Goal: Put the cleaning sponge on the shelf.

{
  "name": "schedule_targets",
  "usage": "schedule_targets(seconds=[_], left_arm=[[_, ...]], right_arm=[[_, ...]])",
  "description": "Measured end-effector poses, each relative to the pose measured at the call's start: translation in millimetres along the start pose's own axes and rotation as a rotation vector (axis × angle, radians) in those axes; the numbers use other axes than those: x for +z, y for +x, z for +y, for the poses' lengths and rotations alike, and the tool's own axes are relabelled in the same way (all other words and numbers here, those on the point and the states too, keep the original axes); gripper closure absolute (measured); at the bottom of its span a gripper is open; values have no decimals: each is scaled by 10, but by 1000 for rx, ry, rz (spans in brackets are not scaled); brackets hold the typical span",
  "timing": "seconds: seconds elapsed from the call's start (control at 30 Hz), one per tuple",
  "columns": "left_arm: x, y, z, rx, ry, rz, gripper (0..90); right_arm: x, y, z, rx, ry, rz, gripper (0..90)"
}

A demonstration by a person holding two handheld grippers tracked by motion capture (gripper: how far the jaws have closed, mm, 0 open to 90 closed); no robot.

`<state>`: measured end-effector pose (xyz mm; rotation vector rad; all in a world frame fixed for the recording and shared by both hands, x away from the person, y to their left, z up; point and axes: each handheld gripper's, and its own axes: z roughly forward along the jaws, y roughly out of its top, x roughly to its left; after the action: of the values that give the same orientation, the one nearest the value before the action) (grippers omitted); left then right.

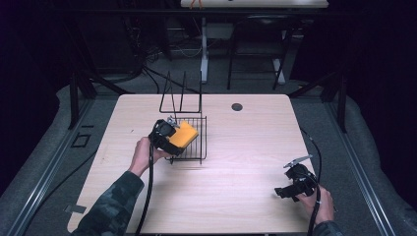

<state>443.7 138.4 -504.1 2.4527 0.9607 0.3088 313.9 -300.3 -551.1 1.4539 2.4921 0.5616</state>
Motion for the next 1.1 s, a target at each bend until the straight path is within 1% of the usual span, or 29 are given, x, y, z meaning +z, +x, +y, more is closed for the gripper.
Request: schedule_targets(seconds=[0.03,0.17,0.27,0.3,0.33,0.37,0.4,0.43,0.5,0.63,0.77,0.8,0.87,0.9,1.0,1.07,1.1], left_arm=[[16,1,1,-2,-1,-6,221],[34,9,19,19,1,-12,220],[59,17,28,20,-1,-23,219],[76,22,34,26,1,-27,219],[89,21,38,24,0,-31,219],[105,26,43,30,4,-31,219],[125,34,48,42,13,-38,220],[148,38,50,46,21,-38,220],[181,53,51,58,23,-49,220],[196,75,42,51,22,-47,214],[178,59,45,45,21,-46,153],[177,56,46,44,25,-46,155],[162,53,44,36,26,-36,153],[148,50,42,26,19,-30,153],[87,38,35,7,25,0,155],[56,26,24,-11,31,12,157],[46,25,20,-16,32,12,158]], right_arm=[[0,1,1,1,3,1,147],[3,8,0,-3,-3,6,148],[2,4,0,-12,-2,7,147],[3,4,-1,-12,-4,7,147],[-3,7,0,-6,3,10,147],[3,7,-2,-5,-4,10,147],[-1,5,0,-6,3,10,148],[0,5,-1,-6,3,10,147],[0,4,-1,-6,4,10,148],[-6,3,-2,-10,-2,9,147],[-6,10,-4,-17,-3,6,147],[-8,12,-4,-18,-4,6,147],[-12,10,-3,-23,-6,4,147],[-16,7,-2,-23,-2,4,147],[-10,6,-5,-18,-8,8,147],[-18,7,-5,-19,-3,8,148],[-15,6,-6,-20,-9,5,148]])
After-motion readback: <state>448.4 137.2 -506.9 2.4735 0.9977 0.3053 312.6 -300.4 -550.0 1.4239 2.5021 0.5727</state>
